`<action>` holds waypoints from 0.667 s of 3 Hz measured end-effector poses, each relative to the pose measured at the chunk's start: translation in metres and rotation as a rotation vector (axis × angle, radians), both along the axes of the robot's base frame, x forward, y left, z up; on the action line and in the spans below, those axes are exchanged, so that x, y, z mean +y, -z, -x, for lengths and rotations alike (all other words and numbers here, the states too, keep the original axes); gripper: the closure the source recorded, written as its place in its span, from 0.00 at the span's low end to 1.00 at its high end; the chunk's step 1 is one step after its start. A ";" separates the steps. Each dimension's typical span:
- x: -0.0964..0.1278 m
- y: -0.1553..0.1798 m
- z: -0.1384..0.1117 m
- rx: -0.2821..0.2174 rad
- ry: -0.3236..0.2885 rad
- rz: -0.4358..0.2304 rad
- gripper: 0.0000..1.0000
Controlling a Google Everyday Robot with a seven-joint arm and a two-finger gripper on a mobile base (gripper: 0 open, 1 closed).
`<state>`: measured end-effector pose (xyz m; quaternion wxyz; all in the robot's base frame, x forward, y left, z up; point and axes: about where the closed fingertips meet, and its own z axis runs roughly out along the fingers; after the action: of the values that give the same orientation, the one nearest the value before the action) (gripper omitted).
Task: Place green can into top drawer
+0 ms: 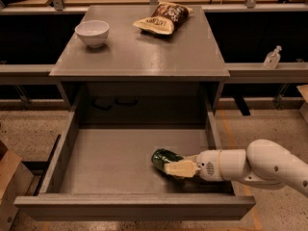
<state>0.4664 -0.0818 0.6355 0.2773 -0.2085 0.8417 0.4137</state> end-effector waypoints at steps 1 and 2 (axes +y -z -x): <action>0.000 -0.003 0.000 0.000 0.000 0.000 0.35; 0.001 -0.003 0.000 0.000 0.000 0.000 0.12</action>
Offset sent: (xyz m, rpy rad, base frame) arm 0.0251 0.0025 0.0739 -0.0200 -0.2819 -0.0399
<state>0.4661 -0.0809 0.6389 0.2774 -0.2085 0.8416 0.4138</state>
